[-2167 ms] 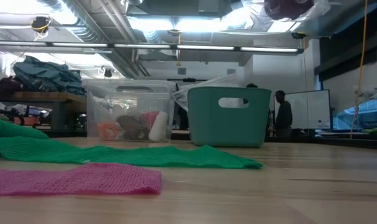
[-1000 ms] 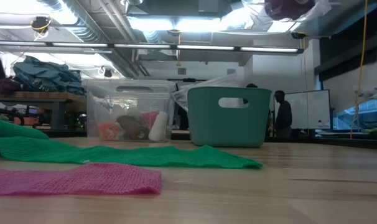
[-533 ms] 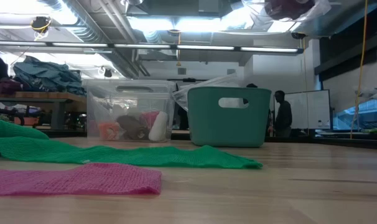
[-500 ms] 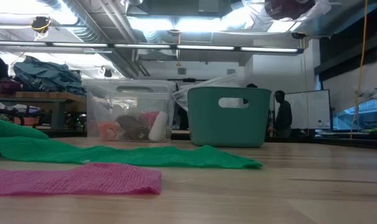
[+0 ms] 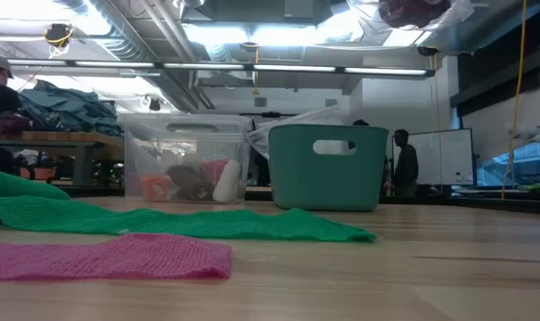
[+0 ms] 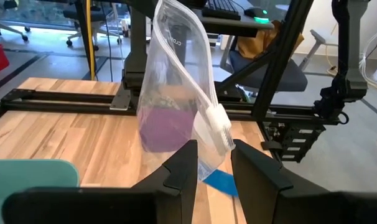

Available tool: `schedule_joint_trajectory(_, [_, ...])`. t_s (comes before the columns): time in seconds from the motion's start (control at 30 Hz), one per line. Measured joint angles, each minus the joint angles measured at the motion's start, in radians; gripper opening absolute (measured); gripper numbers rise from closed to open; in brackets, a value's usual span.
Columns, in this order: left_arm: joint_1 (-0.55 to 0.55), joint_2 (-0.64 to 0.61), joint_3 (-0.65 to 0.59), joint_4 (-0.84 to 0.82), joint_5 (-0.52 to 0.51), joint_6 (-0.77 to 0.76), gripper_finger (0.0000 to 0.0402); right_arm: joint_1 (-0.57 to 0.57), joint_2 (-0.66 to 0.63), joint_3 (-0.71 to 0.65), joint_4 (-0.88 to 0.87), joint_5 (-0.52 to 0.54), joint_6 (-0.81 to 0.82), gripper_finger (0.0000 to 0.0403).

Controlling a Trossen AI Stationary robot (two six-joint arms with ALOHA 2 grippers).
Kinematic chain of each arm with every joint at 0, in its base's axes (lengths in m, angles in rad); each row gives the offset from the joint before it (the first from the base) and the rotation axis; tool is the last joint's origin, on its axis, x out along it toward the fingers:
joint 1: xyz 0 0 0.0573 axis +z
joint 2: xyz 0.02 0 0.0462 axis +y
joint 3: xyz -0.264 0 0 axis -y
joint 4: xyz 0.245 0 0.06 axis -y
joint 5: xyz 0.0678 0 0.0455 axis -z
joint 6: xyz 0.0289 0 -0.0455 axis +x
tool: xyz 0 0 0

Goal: Roll bandage
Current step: Close the transparent zip bag

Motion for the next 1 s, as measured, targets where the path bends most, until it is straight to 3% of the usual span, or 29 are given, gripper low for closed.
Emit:
schedule_joint_trajectory(0.17, [0.000,0.000,0.000,0.013,0.000,0.000,0.0084,0.000,0.000,0.000,0.000,0.000,0.000,0.0000])
schedule_joint_trajectory(0.73, [0.000,0.000,0.000,0.016,0.000,0.014,0.0003,0.000,0.000,0.000,0.050,-0.001,0.000,0.0000])
schedule_joint_trajectory(1.0, [0.000,0.000,0.000,0.016,-0.001,0.016,0.0027,0.000,0.000,0.000,0.048,-0.001,0.000,0.0000])
